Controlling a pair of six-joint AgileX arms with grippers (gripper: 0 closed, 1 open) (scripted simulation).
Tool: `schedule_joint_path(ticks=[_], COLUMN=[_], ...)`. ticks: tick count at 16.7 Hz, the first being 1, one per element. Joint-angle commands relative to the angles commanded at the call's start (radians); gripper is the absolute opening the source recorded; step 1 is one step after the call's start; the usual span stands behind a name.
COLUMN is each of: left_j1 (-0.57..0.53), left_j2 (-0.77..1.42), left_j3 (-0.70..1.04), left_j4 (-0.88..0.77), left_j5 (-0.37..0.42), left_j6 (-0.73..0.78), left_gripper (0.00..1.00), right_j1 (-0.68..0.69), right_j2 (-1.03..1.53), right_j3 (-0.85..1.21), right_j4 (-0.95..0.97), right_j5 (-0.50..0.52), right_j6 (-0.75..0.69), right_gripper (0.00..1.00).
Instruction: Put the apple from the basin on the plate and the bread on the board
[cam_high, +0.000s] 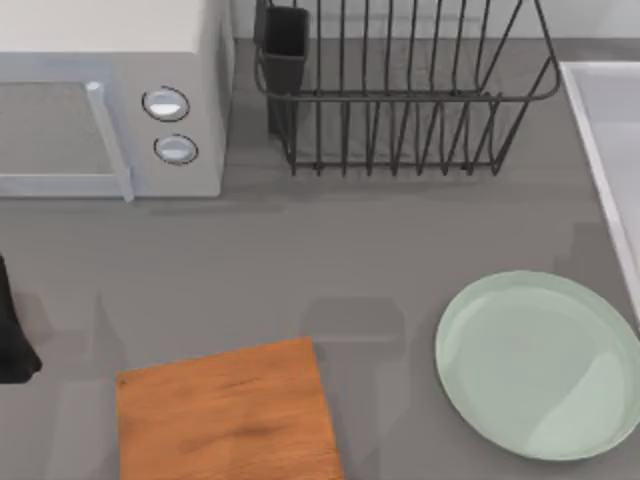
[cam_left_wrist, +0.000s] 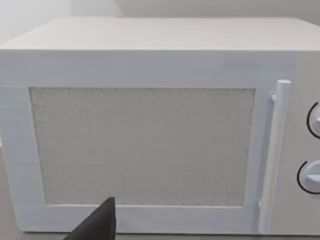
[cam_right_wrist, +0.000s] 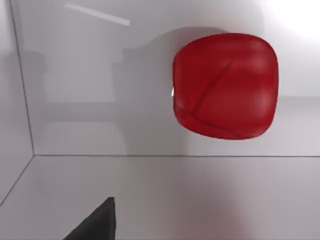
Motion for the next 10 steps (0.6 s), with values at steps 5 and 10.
schedule_joint_path(ticks=[5,10], left_j1=[0.000,0.000], left_j2=[0.000,0.000], left_j3=[0.000,0.000], left_j4=[0.000,0.000], left_j5=[0.000,0.000], left_j6=[0.000,0.000], left_gripper=[1.00,1.00], right_j1=[-0.002,-0.003], right_j2=[0.157,0.292], right_j3=[-0.083,-0.162], right_j4=[0.262,0.466], right_j5=[0.001,0.002], right_j6=[0.002,0.004], right_gripper=[1.00,1.00])
